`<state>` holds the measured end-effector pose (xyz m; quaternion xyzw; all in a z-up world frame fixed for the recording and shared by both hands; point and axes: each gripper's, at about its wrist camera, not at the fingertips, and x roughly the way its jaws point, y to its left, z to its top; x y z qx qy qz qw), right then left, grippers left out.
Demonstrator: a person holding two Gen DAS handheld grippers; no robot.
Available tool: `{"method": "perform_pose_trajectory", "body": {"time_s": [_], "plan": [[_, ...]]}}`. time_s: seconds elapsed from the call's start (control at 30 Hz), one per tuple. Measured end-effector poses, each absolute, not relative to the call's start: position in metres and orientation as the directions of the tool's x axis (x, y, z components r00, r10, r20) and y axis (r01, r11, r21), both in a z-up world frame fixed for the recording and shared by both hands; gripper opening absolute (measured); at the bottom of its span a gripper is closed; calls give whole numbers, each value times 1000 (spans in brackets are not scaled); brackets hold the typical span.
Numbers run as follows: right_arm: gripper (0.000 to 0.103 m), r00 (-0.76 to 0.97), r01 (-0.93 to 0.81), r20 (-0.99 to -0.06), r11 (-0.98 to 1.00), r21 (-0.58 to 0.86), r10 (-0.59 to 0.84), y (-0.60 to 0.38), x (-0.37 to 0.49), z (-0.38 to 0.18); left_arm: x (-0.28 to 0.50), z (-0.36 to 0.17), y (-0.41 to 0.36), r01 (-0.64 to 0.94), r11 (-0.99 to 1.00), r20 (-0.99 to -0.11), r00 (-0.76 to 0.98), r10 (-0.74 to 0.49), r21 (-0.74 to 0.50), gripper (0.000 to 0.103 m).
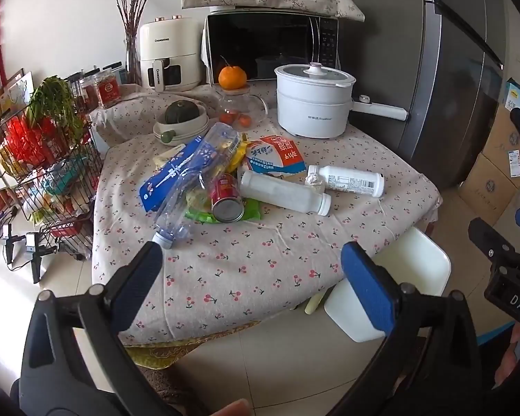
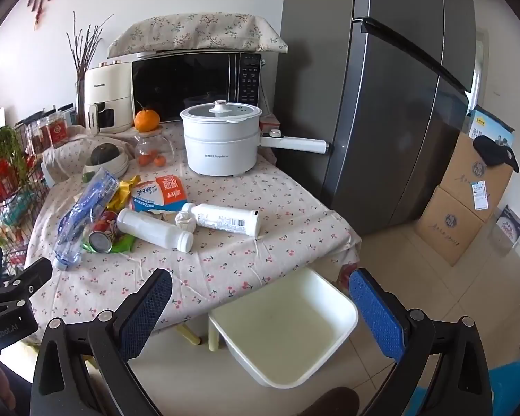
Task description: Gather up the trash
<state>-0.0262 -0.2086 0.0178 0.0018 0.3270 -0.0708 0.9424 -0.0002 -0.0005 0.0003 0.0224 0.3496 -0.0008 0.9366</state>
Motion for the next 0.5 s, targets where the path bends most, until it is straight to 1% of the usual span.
{"method": "perform_pose_trajectory", "body": {"time_s": [0.03, 0.07, 0.5], "plan": [[103, 755, 128, -637, 988, -91, -157, -203, -16, 18, 0, 0, -1, 17, 999, -655, 755, 12, 39, 102], [103, 754, 126, -638, 987, -96, -158, -201, -15, 18, 0, 1, -1, 17, 999, -655, 755, 11, 37, 102], [103, 760, 117, -634, 990, -81, -142, -200, -13, 13, 0, 1, 4, 27, 999, -644, 765, -10, 16, 102]]}}
